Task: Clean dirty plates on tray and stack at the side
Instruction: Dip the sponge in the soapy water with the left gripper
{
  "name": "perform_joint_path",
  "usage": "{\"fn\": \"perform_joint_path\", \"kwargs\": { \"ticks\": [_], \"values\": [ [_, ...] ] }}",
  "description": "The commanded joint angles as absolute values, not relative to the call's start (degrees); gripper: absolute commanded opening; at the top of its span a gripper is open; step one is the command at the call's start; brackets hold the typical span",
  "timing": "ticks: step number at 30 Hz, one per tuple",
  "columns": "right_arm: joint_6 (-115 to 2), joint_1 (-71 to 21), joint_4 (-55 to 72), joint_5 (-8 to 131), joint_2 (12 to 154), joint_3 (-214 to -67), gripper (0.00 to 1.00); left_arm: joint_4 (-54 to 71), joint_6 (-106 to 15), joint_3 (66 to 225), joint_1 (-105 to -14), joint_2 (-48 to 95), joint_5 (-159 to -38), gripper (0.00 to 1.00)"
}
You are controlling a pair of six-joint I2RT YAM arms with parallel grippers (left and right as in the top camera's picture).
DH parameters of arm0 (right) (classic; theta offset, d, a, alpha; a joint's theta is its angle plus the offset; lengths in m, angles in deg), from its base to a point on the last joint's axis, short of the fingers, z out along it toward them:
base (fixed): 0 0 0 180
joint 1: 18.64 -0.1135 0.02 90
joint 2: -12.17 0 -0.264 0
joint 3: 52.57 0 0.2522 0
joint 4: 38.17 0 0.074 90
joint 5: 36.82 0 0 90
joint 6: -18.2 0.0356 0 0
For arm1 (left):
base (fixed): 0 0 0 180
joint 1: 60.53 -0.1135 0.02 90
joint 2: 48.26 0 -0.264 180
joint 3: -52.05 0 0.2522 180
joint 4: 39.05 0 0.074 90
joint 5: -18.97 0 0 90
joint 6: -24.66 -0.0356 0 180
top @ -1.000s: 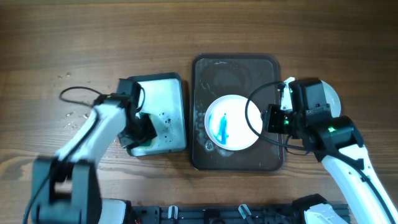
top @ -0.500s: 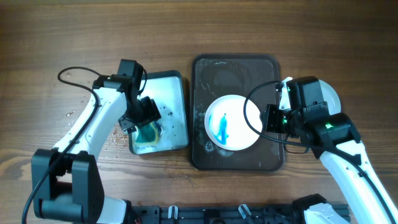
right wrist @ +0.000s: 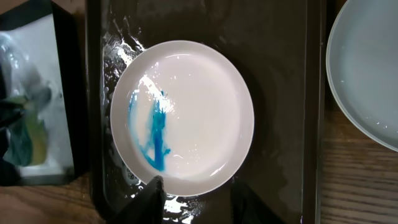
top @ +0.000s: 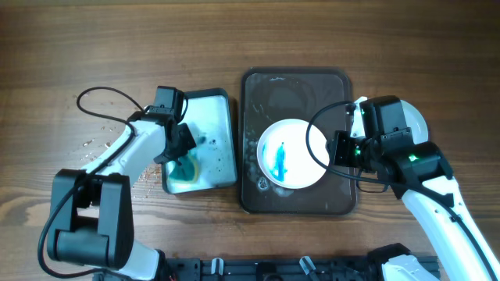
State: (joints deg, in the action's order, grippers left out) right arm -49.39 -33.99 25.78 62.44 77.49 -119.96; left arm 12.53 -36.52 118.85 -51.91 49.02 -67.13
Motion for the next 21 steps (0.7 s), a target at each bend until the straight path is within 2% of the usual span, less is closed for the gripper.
{"fn": "perform_joint_path", "kwargs": {
  "ticks": [1,2,4,7,8,11,13,17,19,20,21],
  "values": [
    [-49.12,-34.17,25.81,63.79,77.64,-120.31,0.35,18.37,-36.61,124.31,-51.63,46.35,-72.33,0.34],
    [-49.12,-34.17,25.81,63.79,77.64,-120.31,0.35,20.03,-36.61,125.67,-51.63,45.69,-73.14,0.49],
    [-49.17,-34.17,25.83,63.79,77.64,-120.31,0.35,24.53,-36.59,128.55,-51.65,44.06,-74.52,0.65],
    [-49.39,-34.17,25.85,62.63,77.64,-120.31,0.36,28.73,-36.59,128.84,-51.63,43.09,-74.6,0.7],
    [-49.34,-34.17,25.89,60.43,77.64,-120.31,0.36,31.22,-36.59,128.71,-51.63,43.25,-74.6,0.66],
    [-48.18,-34.17,25.92,51.11,77.69,-120.22,0.43,31.2,-36.54,124.93,-51.63,43.4,-74.19,0.39],
    [-45.17,-34.15,25.83,48.19,78.41,-120.22,0.43,27.22,-36.54,120.97,-51.63,43.4,-73.99,0.36],
    [-43.94,-34.17,25.35,51.57,82.52,-120.22,0.43,16.88,-36.35,111.72,-51.63,43.4,-74.03,0.34],
    [-44.01,-34.17,24.82,54.0,85.43,-120.22,0.43,12.84,-36.35,108.9,-51.63,43.4,-74.25,0.29],
    [-44.51,-34.17,24.28,55.6,87.79,-120.22,0.43,12.14,-36.39,108.49,-51.63,43.4,-74.25,0.13],
    [-44.73,-34.17,23.82,56.69,89.27,-120.22,0.43,12.12,-36.46,108.55,-51.63,43.4,-74.23,0.04]
  ]
}}
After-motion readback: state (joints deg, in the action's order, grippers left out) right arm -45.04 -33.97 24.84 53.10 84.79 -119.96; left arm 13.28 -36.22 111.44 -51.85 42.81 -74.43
